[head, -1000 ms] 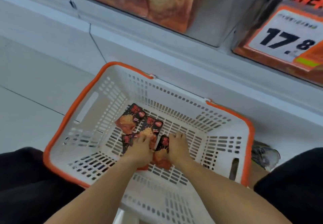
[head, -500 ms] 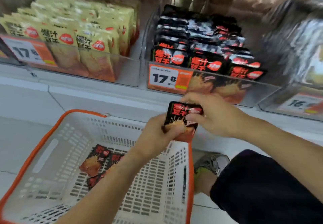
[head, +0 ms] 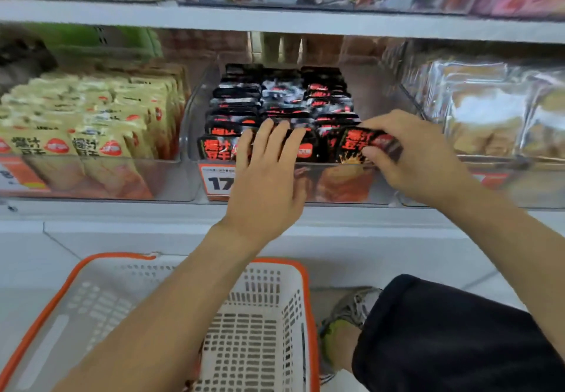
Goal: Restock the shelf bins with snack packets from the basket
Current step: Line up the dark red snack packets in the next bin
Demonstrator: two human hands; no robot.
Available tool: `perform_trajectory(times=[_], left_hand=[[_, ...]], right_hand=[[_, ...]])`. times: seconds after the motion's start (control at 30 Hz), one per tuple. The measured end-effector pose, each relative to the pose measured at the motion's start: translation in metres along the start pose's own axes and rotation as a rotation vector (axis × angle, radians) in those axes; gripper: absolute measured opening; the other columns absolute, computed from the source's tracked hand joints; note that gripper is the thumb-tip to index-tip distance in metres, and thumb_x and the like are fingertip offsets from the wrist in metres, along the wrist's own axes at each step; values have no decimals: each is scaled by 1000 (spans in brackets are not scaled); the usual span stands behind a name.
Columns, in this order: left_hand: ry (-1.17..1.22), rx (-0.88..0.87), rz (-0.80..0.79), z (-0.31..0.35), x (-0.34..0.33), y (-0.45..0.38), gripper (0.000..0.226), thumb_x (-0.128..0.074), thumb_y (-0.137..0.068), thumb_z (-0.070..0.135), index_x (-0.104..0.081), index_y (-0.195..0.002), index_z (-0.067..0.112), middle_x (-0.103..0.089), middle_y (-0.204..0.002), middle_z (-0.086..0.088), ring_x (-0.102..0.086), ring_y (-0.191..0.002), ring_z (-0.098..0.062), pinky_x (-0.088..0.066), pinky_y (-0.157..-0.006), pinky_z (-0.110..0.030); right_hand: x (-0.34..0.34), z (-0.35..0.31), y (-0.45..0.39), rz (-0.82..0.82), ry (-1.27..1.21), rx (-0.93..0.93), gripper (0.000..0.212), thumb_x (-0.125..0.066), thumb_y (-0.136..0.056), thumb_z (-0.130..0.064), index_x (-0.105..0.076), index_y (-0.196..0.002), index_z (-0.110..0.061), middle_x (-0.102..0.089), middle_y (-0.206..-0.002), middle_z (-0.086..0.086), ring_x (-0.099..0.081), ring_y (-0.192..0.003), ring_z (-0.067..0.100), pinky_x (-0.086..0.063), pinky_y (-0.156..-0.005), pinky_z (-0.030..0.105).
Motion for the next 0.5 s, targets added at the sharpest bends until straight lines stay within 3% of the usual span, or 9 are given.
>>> perform_trajectory(times=[0.1, 0.2, 0.33, 0.5], left_hand=[[-19, -3, 24, 0, -4, 2, 71, -65, -85, 32, -38, -149, 12, -40, -153, -9, -28, -146, -33, -14, -121, -54], [6, -9, 41, 0, -5, 3, 73, -68, -83, 28, -38, -149, 12, -39, -153, -9, -27, -146, -32, -11, -122, -53], [22, 2, 37, 0, -7, 3, 73, -66, -83, 28, -39, -148, 11, -39, -153, -9, -27, -146, -33, -8, -122, -52], [55, 4, 28, 0, -7, 3, 72, -66, -83, 26, -39, -148, 12, -39, -152, -8, -26, -147, -32, -6, -123, -51]], right_hand=[[-14, 5, -2, 7, 37, -41, 37, -60, -93, -23, -65, -128, -13, -52, -133, 16, -46, -122, 38, -27, -104, 28], [-18, 3, -1, -45, -28, -136, 40, -47, -104, -33, -56, -141, -20, -40, -154, 13, -39, -140, 29, -28, -112, 32], [-23, -3, 0, -82, 3, -133, 43, -42, -105, -34, -47, -147, -25, -40, -155, 11, -48, -135, 33, -44, -106, 47], [-26, -11, -4, -124, 31, -143, 42, -40, -106, -35, -47, -147, -29, -38, -156, 13, -52, -130, 38, -43, -105, 56]])
Point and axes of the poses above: each hand's wrist, its own y-axis away from the middle knuckle, its own x-axis out of the back of the hand, z = x × y, the point moved 3 cm from there along -y, towards the middle knuckle
